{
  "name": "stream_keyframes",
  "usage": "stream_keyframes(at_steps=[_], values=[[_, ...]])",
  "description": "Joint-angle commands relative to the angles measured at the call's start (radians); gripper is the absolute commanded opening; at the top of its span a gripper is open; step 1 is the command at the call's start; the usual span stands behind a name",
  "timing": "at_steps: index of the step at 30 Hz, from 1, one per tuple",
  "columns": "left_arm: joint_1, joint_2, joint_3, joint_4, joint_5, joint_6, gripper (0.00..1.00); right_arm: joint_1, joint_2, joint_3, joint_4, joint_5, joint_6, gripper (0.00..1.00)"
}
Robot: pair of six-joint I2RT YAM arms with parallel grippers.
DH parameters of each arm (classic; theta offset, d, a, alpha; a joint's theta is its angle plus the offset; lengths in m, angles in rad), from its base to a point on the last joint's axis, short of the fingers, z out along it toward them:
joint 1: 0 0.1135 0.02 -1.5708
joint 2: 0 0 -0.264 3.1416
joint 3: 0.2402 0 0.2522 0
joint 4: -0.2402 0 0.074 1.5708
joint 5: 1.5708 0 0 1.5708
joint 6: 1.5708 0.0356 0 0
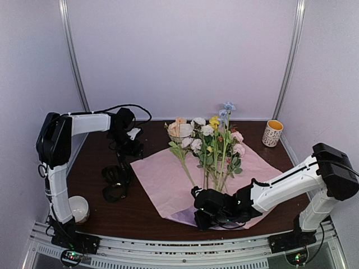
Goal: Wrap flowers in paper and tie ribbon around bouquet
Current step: Pick up the left corner of the flattened wrapping paper at the center of the board.
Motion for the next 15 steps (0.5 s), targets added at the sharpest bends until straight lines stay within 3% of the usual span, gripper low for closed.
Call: stream_keyframes(at_steps=[1,7,12,15], values=[[0.001,0.102,0.024,-0.099,0.039,0.052,0.8,-0.001,0.039,-0.017,-0.068,-0.024,0.005,0.0],[-0.011,0.101,-0.026,-0.083,0.193,0.064,0.78,0.0,0.033,-0.025,-0.059,-0.023,0.008,0.0],[-0.024,0.071,-0.053,-0.053,0.353,0.059,0.7,0.0,0.035,-0.025,-0.059,-0.024,0.01,0.0],[-0.033,0.041,-0.066,-0.051,0.374,0.058,0.63,0.0,0.035,-0.026,-0.059,-0.024,0.011,0.0]])
